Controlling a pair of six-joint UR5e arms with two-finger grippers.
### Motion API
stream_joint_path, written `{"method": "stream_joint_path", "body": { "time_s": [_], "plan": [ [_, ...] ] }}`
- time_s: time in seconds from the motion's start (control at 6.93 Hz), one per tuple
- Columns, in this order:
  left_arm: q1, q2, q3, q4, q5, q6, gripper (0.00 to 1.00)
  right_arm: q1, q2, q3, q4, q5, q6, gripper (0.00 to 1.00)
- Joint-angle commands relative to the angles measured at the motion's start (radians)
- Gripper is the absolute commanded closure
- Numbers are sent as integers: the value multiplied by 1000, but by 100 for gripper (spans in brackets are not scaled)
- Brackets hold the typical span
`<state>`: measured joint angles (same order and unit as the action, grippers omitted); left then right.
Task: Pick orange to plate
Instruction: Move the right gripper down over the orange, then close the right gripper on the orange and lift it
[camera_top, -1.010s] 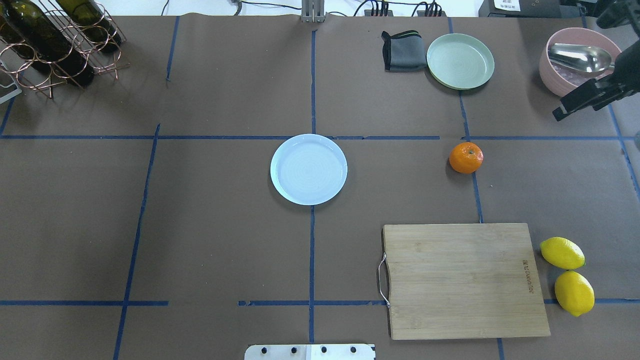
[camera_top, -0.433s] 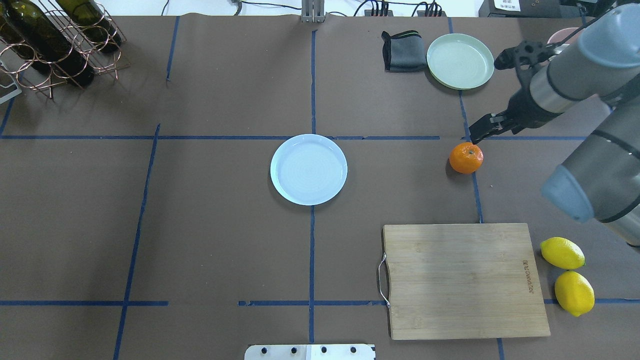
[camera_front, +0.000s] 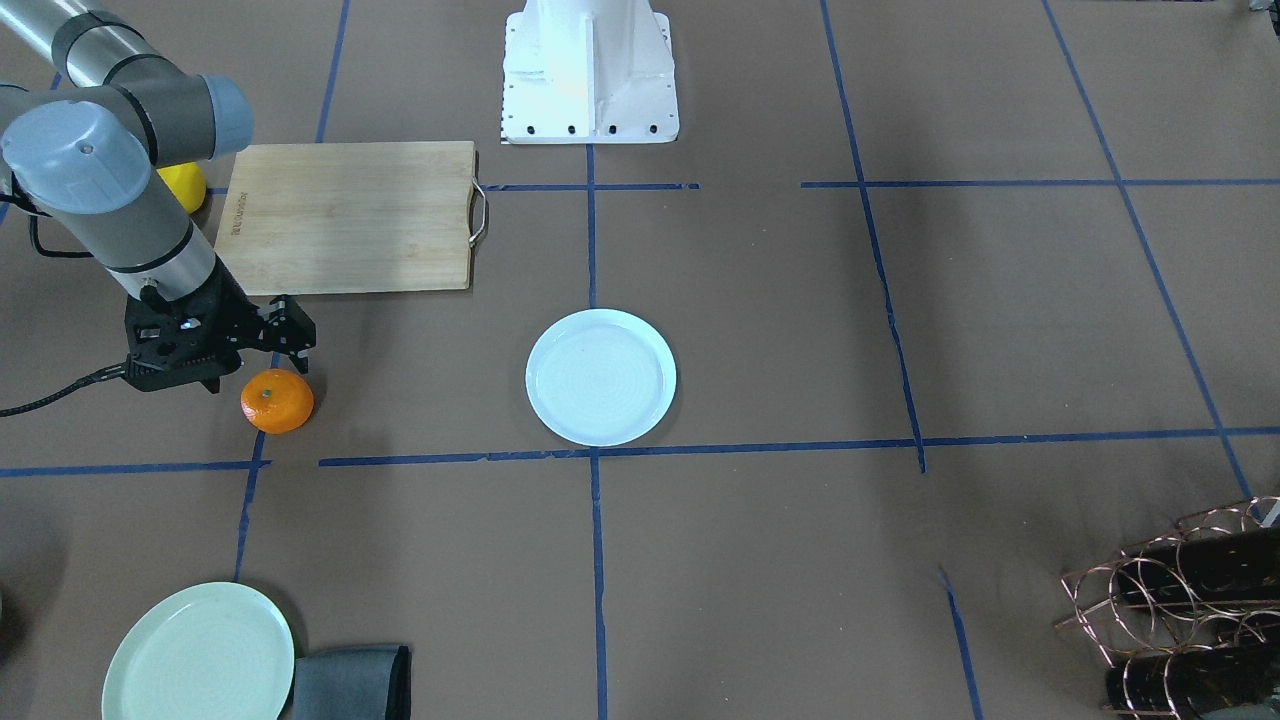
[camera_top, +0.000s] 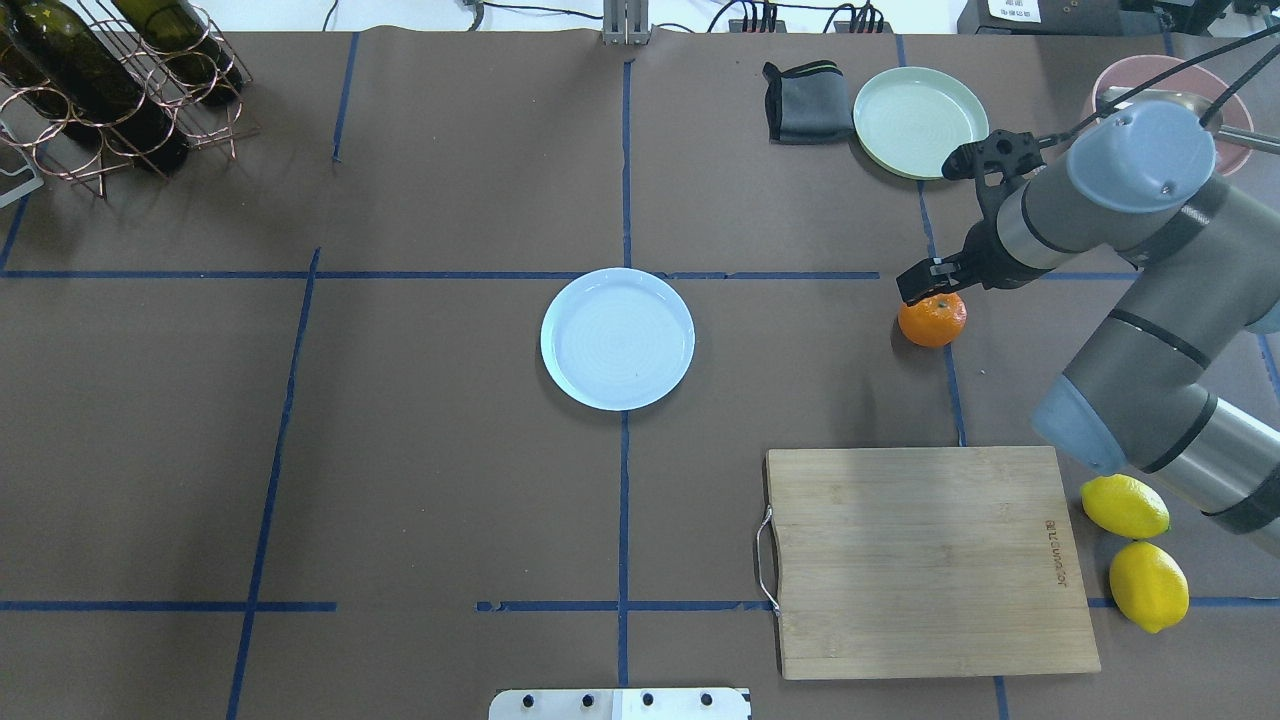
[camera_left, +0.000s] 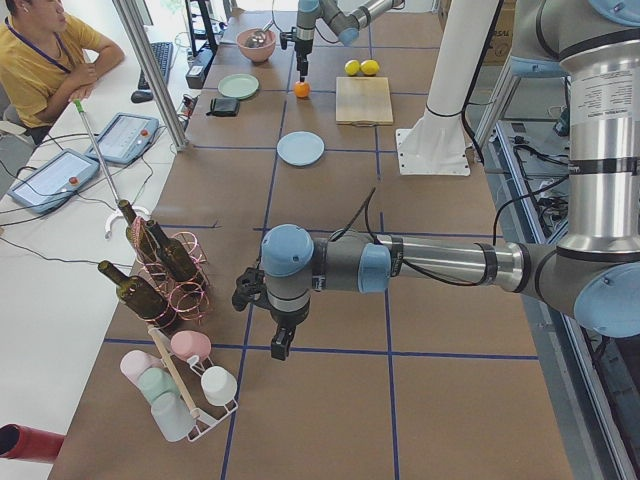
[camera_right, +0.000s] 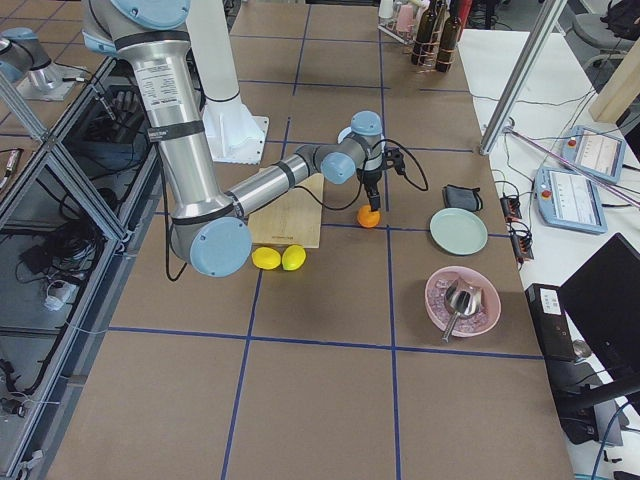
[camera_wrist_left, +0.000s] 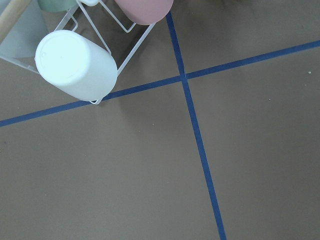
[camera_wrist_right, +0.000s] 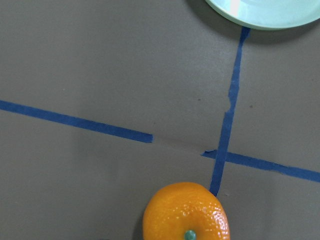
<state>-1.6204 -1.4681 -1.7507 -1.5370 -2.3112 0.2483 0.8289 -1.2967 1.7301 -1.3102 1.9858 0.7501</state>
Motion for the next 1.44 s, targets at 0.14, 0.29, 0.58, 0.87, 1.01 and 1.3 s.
{"method": "stream_joint_path", "body": {
  "time_s": [0.14, 0.29, 0.58, 0.87, 1.01, 1.3],
  "plan": [
    [-1, 0, 0, -2, 0, 0, 0, -65, 0, -52, 6, -74, 5, 0],
    [-1, 2, 0, -2, 0, 0, 0, -73, 0, -60, 6, -76, 5, 0],
    [-1, 2, 2, -2, 0, 2, 0, -91, 4, -95, 6, -105, 0, 0],
    [-1, 2, 5, -2, 0, 2, 0, -93, 36, -116, 6, -111, 1, 21],
    [-1, 2, 5, -2, 0, 2, 0, -91, 51, -115, 6, -110, 5, 62],
    [-1, 2, 7, -2, 0, 2, 0, -90, 107, -113, -1, -110, 32, 100]
  ]
}}
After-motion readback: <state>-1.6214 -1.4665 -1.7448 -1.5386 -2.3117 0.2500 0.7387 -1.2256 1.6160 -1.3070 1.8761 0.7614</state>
